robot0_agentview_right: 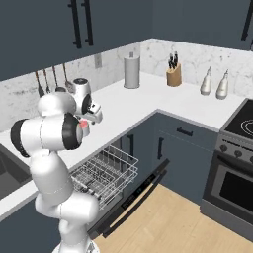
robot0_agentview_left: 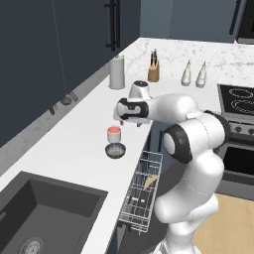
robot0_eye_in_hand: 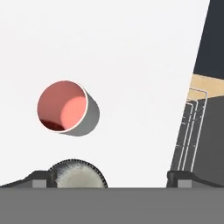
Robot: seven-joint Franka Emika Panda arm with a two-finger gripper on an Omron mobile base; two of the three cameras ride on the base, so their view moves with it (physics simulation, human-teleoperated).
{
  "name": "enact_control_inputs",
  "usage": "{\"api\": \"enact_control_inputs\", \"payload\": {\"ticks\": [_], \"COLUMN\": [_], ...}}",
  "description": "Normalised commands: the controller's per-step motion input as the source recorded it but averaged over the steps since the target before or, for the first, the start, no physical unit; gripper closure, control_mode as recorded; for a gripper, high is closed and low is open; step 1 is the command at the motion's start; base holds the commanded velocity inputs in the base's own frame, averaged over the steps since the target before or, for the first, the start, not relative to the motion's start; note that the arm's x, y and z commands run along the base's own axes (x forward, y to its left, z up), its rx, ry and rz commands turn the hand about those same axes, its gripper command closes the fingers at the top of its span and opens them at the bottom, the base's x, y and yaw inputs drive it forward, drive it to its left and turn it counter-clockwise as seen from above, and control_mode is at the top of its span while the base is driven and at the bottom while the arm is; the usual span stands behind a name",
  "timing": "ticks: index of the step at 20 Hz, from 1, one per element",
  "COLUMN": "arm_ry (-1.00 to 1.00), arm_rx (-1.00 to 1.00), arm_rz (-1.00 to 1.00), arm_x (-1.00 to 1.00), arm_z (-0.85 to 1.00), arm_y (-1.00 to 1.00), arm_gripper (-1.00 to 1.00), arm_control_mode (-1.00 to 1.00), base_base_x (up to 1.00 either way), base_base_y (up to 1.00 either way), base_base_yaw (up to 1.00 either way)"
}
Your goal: Pick up the cup and bowl from the counter, place them in the dishwasher, and close the dishwasher door.
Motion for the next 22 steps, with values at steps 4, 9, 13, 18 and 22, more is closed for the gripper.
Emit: {"api": "enact_control_inputs", "payload": {"ticks": [4, 9, 13, 18, 22], "arm_ry": [0.00, 0.00, 0.00, 0.00, 0.00], "arm_rx": [0.05, 0.02, 0.00, 0.00, 0.00], "arm_rz": [0.00, 0.00, 0.00, -0.01, -0.01], "arm_x": [0.45, 0.42, 0.29, 0.22, 0.11], "arm_z": [-0.40, -0.22, -0.20, -0.24, -0.22], "arm_y": [0.21, 0.21, 0.12, 0.08, 0.02], "arm_gripper": [-1.00, -1.00, -1.00, -1.00, -1.00], "arm_control_mode": [-1.00, -1.00, -1.00, -1.00, -1.00], "base_base_x": [0.00, 0.00, 0.00, 0.00, 0.00], "base_base_y": [0.00, 0.00, 0.00, 0.00, 0.00], "base_base_yaw": [0.00, 0.00, 0.00, 0.00, 0.00]}}
